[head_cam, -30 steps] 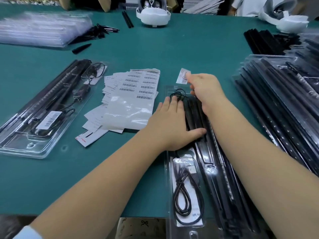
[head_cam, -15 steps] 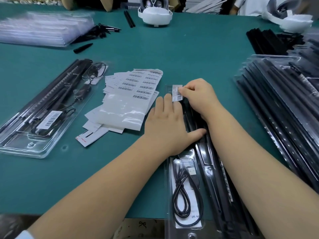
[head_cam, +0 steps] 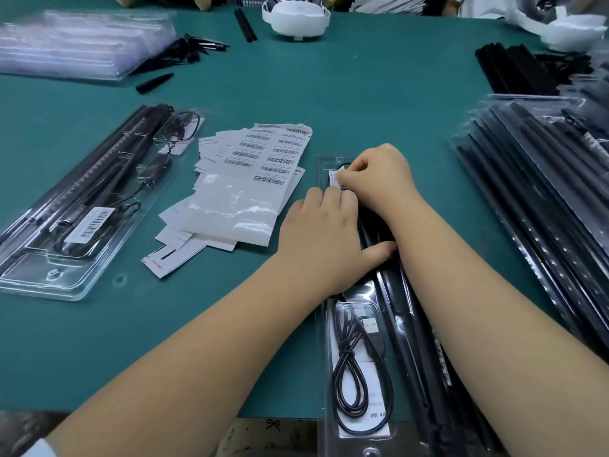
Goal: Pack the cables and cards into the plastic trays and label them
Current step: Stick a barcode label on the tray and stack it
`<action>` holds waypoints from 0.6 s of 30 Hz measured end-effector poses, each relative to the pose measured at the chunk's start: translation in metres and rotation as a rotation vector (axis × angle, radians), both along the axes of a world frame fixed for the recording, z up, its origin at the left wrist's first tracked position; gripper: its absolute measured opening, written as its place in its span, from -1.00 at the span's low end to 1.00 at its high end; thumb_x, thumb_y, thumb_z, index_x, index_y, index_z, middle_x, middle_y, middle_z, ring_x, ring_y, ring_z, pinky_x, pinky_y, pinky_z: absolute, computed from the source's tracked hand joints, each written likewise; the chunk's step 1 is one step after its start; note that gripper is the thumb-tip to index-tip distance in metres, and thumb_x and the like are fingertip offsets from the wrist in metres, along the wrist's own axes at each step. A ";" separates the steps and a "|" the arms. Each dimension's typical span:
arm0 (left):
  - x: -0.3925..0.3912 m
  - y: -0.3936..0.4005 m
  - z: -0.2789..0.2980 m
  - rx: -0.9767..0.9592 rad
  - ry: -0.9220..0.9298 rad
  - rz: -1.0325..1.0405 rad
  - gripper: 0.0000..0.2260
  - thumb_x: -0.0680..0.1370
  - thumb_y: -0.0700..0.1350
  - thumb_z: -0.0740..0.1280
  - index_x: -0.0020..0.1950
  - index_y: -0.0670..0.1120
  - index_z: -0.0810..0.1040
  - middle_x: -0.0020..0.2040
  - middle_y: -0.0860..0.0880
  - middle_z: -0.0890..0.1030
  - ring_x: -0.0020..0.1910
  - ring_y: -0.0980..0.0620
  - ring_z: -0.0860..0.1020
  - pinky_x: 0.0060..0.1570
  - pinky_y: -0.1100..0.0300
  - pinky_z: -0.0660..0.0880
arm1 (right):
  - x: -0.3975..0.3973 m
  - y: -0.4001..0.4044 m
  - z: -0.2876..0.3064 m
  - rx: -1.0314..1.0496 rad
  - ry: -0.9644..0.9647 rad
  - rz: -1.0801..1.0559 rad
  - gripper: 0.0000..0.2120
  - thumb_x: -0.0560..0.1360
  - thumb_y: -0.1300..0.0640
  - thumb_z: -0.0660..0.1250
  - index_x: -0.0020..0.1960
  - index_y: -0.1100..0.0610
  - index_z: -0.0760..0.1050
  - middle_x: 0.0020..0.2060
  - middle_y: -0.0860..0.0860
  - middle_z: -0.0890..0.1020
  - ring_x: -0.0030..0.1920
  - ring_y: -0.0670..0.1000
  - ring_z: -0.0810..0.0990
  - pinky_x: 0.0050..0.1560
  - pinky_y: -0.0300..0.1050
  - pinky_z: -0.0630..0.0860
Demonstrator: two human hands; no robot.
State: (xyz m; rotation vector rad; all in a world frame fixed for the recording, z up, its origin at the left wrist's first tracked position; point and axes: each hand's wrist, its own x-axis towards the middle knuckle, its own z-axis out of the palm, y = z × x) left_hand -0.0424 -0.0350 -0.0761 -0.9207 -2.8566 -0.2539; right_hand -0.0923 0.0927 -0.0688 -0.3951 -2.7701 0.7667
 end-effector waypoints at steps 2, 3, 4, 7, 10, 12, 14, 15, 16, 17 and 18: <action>0.001 0.000 0.001 -0.014 0.009 0.005 -0.49 0.47 0.38 0.09 0.05 -0.06 0.28 0.17 -0.04 0.41 0.13 -0.07 0.31 0.04 0.10 0.24 | -0.005 0.001 -0.001 -0.030 -0.010 -0.075 -0.63 0.42 0.07 0.36 -0.45 0.12 0.27 -0.41 0.03 0.32 -0.36 -0.03 0.23 -0.36 -0.16 0.15; 0.001 0.000 0.001 -0.019 0.011 0.007 -0.52 0.48 0.37 0.09 0.00 -0.05 0.23 0.16 -0.04 0.41 0.13 -0.07 0.31 0.00 0.10 0.22 | -0.007 0.001 -0.002 -0.073 -0.006 -0.120 -0.67 0.41 -0.01 0.41 -0.31 0.14 0.34 -0.26 0.04 0.38 -0.27 -0.01 0.32 -0.29 -0.17 0.23; 0.002 0.000 0.001 -0.025 0.010 0.009 -0.53 0.48 0.37 0.08 -0.02 -0.04 0.18 0.16 -0.05 0.40 0.12 -0.08 0.30 -0.02 0.11 0.20 | -0.009 0.002 -0.003 -0.120 -0.001 -0.158 -0.65 0.40 -0.07 0.45 -0.15 0.15 0.38 -0.13 0.04 0.38 -0.17 0.02 0.37 -0.20 -0.17 0.28; 0.004 0.000 0.002 -0.048 0.002 0.013 -0.53 0.47 0.37 0.03 0.00 -0.05 0.21 0.17 -0.06 0.39 0.12 -0.09 0.30 0.00 0.10 0.22 | -0.014 0.004 -0.003 -0.098 -0.015 -0.158 -0.64 0.44 -0.10 0.42 -0.07 0.18 0.44 -0.04 0.07 0.39 -0.10 0.04 0.39 -0.15 -0.16 0.29; 0.007 0.001 0.001 -0.085 0.014 0.045 -0.44 0.49 0.37 0.00 0.14 -0.10 0.31 0.22 -0.07 0.37 0.16 -0.09 0.29 -0.02 0.10 0.20 | -0.014 0.004 -0.001 -0.046 -0.036 -0.136 -0.63 0.50 -0.07 0.34 -0.37 0.10 0.37 -0.09 0.11 0.42 -0.12 0.06 0.40 -0.17 -0.18 0.26; 0.010 0.002 0.000 -0.101 0.024 0.065 -0.43 0.52 0.35 -0.01 0.20 -0.12 0.31 0.26 -0.08 0.34 0.19 -0.09 0.28 -0.01 0.10 0.20 | -0.013 0.002 -0.002 -0.043 -0.032 -0.143 -0.63 0.50 -0.09 0.32 -0.37 0.08 0.38 -0.06 0.10 0.42 -0.11 0.07 0.40 -0.15 -0.18 0.27; 0.012 0.003 0.000 -0.127 0.022 0.072 -0.44 0.55 0.31 -0.02 0.24 -0.15 0.29 0.30 -0.10 0.31 0.21 -0.09 0.26 -0.03 0.10 0.16 | -0.014 -0.002 -0.003 0.014 -0.057 -0.157 -0.62 0.49 -0.17 0.31 -0.19 0.16 0.49 0.00 0.12 0.42 -0.05 0.12 0.44 -0.10 -0.14 0.33; 0.012 0.002 0.000 -0.135 0.013 0.073 -0.44 0.56 0.29 -0.02 0.26 -0.16 0.28 0.31 -0.12 0.30 0.21 -0.10 0.26 -0.03 0.09 0.17 | -0.015 -0.004 -0.004 0.049 -0.079 -0.154 -0.57 0.49 -0.20 0.29 -0.04 0.20 0.52 0.06 0.13 0.43 0.02 0.15 0.46 -0.03 -0.11 0.37; 0.013 0.002 0.000 -0.138 0.002 0.074 -0.43 0.57 0.29 -0.03 0.28 -0.17 0.27 0.34 -0.13 0.28 0.23 -0.10 0.25 0.00 0.08 0.20 | -0.015 -0.006 -0.003 0.071 -0.096 -0.144 -0.51 0.49 -0.22 0.27 0.06 0.21 0.52 0.12 0.14 0.42 0.08 0.16 0.47 0.05 -0.08 0.39; 0.013 0.003 0.000 -0.140 -0.007 0.074 -0.42 0.57 0.29 -0.03 0.31 -0.18 0.26 0.37 -0.14 0.26 0.25 -0.11 0.25 0.05 0.07 0.23 | -0.015 -0.005 -0.002 0.085 -0.106 -0.124 -0.49 0.49 -0.23 0.26 0.11 0.21 0.51 0.15 0.14 0.41 0.12 0.17 0.46 0.10 -0.07 0.40; 0.013 0.003 0.001 -0.139 -0.011 0.076 -0.39 0.56 0.30 -0.02 0.33 -0.19 0.24 0.40 -0.15 0.24 0.28 -0.13 0.25 0.10 0.06 0.25 | -0.013 -0.004 -0.001 0.102 -0.118 -0.092 -0.50 0.48 -0.24 0.27 0.09 0.20 0.50 0.16 0.14 0.41 0.14 0.17 0.46 0.13 -0.06 0.40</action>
